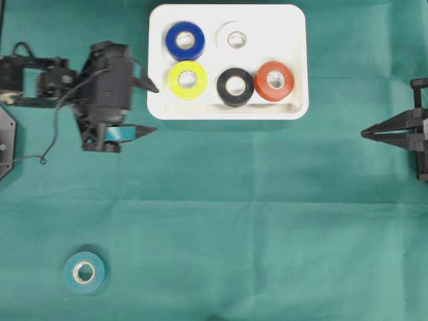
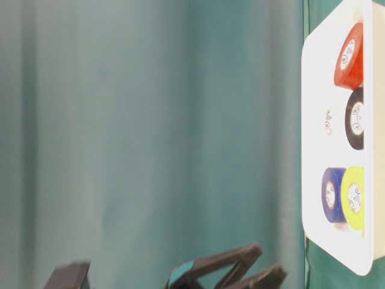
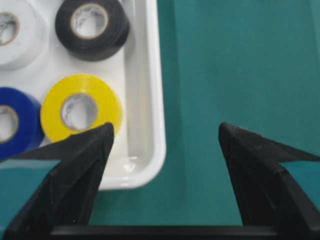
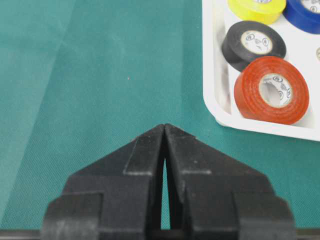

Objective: Put the tape into the white case with the left arm.
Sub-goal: 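Release the red tape and retract the left gripper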

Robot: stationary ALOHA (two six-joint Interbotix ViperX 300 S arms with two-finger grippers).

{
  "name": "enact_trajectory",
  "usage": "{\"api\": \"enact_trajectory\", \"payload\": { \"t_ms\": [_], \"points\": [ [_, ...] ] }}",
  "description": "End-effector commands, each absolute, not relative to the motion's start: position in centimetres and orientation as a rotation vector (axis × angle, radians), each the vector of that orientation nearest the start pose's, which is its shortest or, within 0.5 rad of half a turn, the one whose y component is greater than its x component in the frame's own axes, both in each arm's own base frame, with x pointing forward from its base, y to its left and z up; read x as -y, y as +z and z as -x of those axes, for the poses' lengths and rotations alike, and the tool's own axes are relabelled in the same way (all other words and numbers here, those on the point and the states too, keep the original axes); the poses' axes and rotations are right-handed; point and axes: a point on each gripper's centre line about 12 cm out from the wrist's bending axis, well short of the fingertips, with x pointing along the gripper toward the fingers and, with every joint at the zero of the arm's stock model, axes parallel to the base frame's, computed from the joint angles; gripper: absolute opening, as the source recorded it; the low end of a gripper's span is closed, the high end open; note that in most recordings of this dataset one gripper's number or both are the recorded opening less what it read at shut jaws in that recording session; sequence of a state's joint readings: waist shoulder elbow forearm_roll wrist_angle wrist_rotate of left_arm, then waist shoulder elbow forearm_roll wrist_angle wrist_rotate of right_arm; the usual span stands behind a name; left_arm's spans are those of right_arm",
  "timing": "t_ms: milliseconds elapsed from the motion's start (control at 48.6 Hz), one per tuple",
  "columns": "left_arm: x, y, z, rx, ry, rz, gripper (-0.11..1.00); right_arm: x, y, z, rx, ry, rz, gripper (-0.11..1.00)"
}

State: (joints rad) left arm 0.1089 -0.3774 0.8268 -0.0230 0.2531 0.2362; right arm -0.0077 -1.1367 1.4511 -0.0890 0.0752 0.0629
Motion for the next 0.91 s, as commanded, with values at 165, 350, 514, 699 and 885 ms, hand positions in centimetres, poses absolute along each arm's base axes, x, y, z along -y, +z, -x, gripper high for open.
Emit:
{"api": "enact_trajectory", "payload": {
  "t_ms": [165,350,514,699,885],
  "points": [
    [-2.3,22.7,-26.3,-0.621,0.018,-0.173,0.84,0.2,17.5,-15.0,-0.377,-0.009,0.024,-0.09],
    [-1.8,22.1,-22.9,-0.586,0.014,-0.179,0.84,0.2,17.5,-15.0,-0.377,-0.009,0.024,-0.09],
    [-1.5,22.1,-19.8,-0.51,0.02,-0.182,0.84,0.2,17.5,-15.0,-0.377,-0.009,0.024,-0.09],
    [-1.4,22.2,-17.6,-0.435,0.03,-0.183,0.84,0.2,17.5,-15.0,-0.377,-0.009,0.024,-0.09],
    [-1.1,21.7,-17.0,-0.433,0.02,-0.168,0.84,0.2,17.5,-15.0,-0.377,-0.009,0.024,-0.09]
  ]
}}
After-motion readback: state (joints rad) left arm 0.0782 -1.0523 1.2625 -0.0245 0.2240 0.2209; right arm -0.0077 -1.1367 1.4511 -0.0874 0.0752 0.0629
